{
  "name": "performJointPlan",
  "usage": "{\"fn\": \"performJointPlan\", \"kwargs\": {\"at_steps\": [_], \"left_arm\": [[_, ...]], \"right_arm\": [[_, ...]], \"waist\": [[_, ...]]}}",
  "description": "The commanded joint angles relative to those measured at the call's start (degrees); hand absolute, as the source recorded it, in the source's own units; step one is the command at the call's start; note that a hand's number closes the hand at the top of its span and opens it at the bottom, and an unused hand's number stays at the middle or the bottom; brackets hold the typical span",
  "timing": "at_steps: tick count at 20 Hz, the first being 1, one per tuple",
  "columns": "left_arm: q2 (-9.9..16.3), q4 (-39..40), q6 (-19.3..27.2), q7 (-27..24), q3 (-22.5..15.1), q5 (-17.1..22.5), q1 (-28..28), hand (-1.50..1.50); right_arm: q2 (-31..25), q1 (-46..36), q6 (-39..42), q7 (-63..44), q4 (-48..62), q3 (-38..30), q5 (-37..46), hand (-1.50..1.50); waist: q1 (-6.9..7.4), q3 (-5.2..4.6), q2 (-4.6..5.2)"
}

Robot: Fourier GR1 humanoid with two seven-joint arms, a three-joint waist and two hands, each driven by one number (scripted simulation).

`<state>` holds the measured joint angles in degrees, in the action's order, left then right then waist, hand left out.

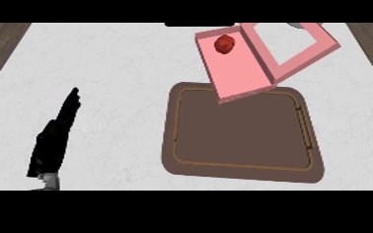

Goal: Pick the bell pepper from the tray and place it in the cardboard box

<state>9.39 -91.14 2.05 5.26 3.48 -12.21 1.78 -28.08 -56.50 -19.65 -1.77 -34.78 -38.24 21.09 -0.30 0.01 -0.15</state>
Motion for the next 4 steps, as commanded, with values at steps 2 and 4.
{"fn": "performJointPlan", "kwargs": {"at_steps": [2,4], "left_arm": [[-1.2,-0.8,0.9,2.6,-0.5,-0.8,-1.1,0.00],[-0.7,2.8,0.7,-0.1,0.1,-0.9,-2.3,0.00]], "right_arm": [[-5.1,5.5,8.4,-3.4,-7.9,0.5,-3.9,-1.50],[-7.5,11.0,13.8,0.7,-8.2,-1.9,-7.2,-1.50]], "waist": [[-0.29,-0.03,-0.14],[-0.58,-0.02,-0.05]]}}
